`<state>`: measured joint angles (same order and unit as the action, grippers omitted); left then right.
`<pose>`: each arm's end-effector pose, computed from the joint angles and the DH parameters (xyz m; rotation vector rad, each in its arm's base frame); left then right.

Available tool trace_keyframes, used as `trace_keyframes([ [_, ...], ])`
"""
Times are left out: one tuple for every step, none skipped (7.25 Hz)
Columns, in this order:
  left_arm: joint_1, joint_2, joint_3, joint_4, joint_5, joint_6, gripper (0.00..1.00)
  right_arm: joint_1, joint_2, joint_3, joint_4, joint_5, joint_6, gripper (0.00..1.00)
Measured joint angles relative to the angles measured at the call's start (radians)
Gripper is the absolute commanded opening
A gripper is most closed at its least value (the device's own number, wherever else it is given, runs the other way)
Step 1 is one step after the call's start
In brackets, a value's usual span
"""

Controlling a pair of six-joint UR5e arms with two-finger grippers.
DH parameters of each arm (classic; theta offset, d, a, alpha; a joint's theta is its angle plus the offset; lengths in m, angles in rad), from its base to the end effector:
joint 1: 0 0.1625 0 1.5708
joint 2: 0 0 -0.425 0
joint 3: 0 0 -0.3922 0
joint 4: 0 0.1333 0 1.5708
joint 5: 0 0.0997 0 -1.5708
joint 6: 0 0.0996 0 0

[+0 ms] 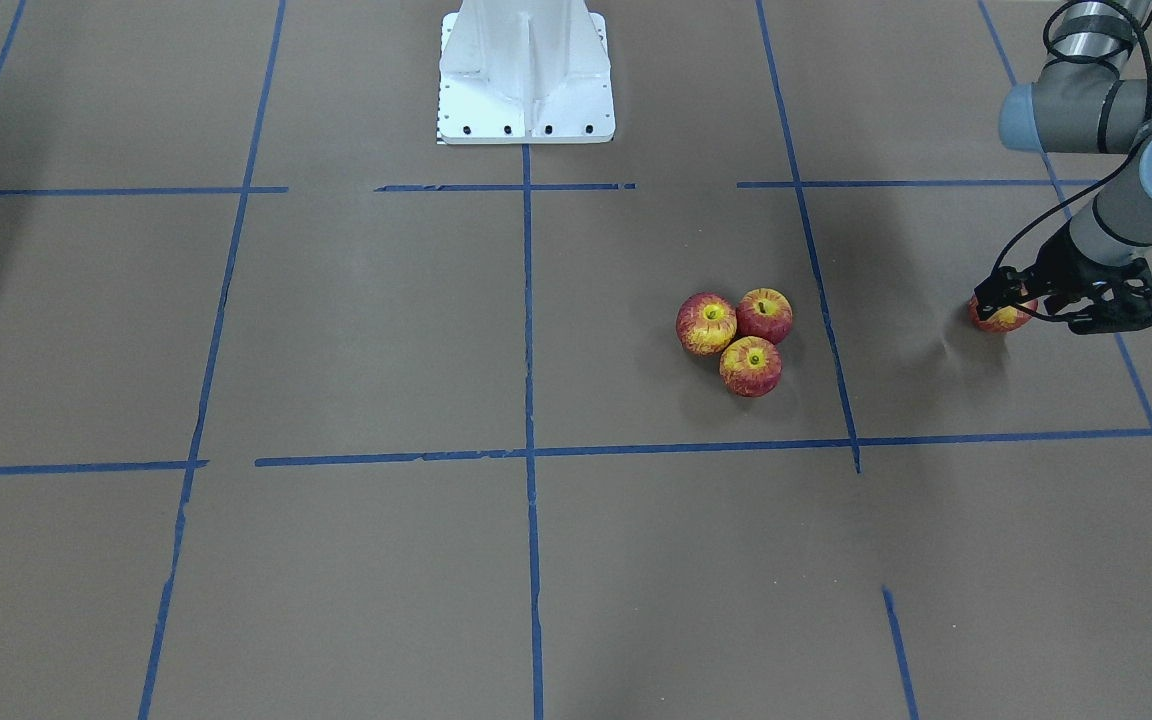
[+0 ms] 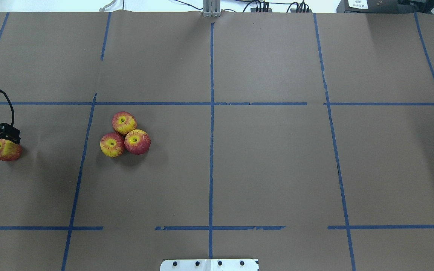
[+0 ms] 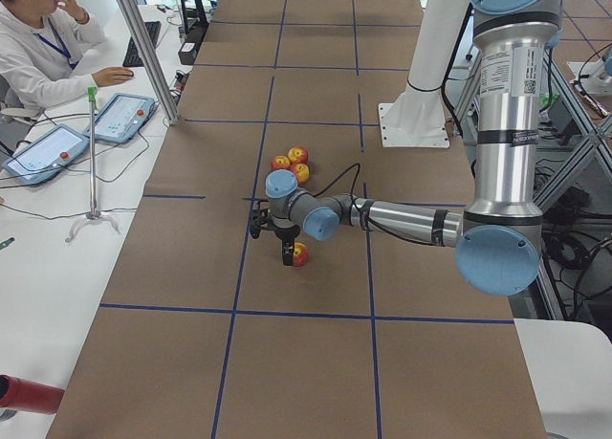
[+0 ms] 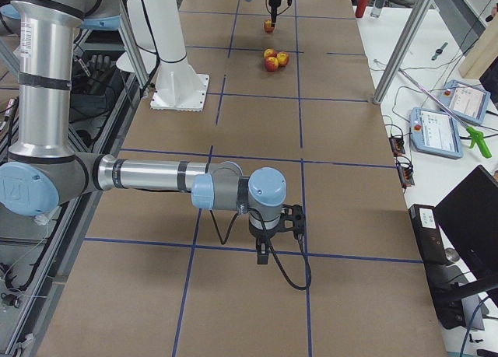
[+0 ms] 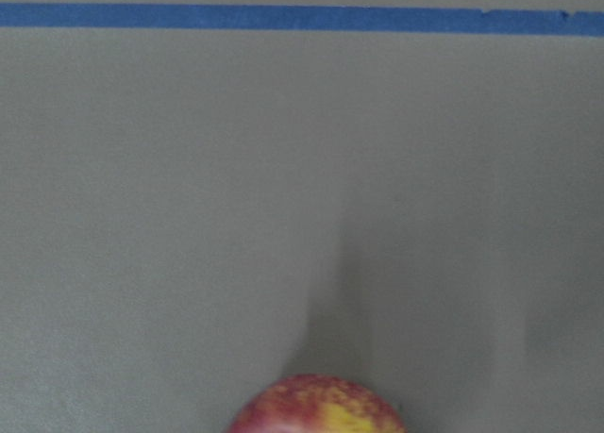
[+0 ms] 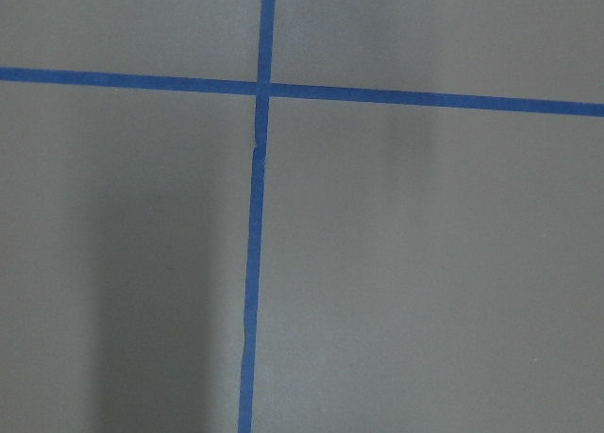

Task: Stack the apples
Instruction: 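Lift the apple with the left gripper and carry it over the three-apple cluster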

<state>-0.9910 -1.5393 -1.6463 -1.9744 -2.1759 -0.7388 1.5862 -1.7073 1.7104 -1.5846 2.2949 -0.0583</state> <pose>0.2119 -0.4634 0.6007 -0.0215 0.7353 -0.0164 0.0740 -0.4322 0.6580 0.0164 -0.7240 -0.0371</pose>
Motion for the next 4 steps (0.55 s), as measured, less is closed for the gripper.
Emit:
trace_keyframes([
  [0.001,0.001,0.002,0.0,0.0,0.0,0.96,0.0,0.0,0.0,0.0,0.0,0.0,1.0],
  [0.006,0.003,0.009,-0.001,0.0,0.0,0.96,0.0,0.0,0.0,0.0,0.0,0.0,1.0],
  [0.014,0.005,0.019,-0.004,-0.002,0.0,0.96,0.0,0.0,0.0,0.0,0.0,0.0,1.0],
  [0.022,0.005,0.027,-0.009,-0.005,-0.001,0.68,0.0,0.0,0.0,0.0,0.0,0.0,1.0],
])
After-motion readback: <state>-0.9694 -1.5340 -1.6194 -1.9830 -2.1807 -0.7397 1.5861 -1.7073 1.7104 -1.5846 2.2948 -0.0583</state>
